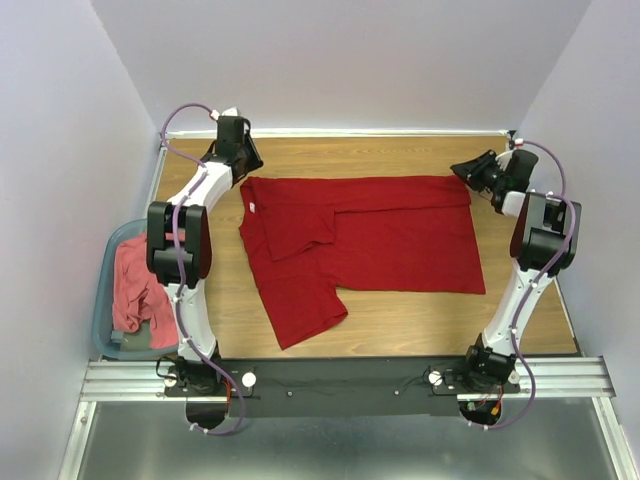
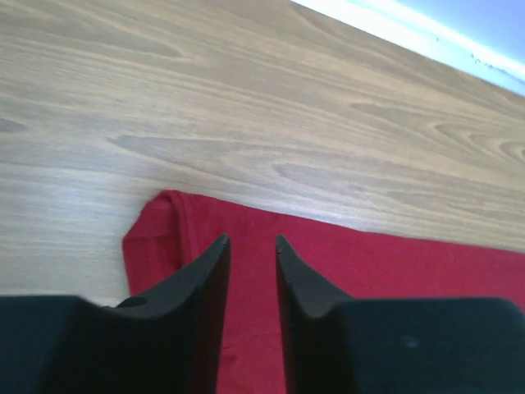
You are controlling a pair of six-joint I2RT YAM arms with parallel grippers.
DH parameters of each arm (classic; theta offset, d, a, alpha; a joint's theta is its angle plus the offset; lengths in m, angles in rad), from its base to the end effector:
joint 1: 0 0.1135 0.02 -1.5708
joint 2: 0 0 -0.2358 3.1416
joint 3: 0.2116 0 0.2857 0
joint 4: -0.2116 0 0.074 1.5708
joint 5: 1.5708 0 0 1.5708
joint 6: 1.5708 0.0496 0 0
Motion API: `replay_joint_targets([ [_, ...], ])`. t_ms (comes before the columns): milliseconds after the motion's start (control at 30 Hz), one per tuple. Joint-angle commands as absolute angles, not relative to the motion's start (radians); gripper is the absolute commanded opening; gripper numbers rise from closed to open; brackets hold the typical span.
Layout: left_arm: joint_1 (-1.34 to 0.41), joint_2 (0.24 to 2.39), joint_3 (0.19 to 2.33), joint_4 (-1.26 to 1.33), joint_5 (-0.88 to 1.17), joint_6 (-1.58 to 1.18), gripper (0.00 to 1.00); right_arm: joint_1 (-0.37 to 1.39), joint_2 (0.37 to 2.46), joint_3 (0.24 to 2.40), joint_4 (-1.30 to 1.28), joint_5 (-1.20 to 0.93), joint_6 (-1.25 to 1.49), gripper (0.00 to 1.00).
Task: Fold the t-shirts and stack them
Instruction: Fold the tshirt
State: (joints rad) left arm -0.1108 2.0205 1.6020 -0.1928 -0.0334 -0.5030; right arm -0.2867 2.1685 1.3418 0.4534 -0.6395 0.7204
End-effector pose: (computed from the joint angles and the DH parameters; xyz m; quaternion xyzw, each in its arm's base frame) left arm 0.5004 -0.0540 0.1962 -0.1804 0.8685 -0.1253 0.4444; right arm 0.4803 -0.1107 0.1021 0.2232 0.7723 0.3687 0.4666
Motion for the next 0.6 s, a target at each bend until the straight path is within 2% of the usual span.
replay_joint_targets([
  [0,-0.110,2.080,1.605,-0.215,0.058,-0.525,0.33,-0.288,2.241,1.367,0.469,-0.663,0.755,0.33],
  [267,-0.075,2.244,1.681,-0.268,0.114,-0.535,0.30,-0.301,2.330,1.391,0.466,-0.612,0.764,0.31],
  [567,-0.072,2.336,1.839,-0.339,0.112,-0.522,0.27,-0.348,2.414,1.492,0.321,-0.485,0.789,0.28],
])
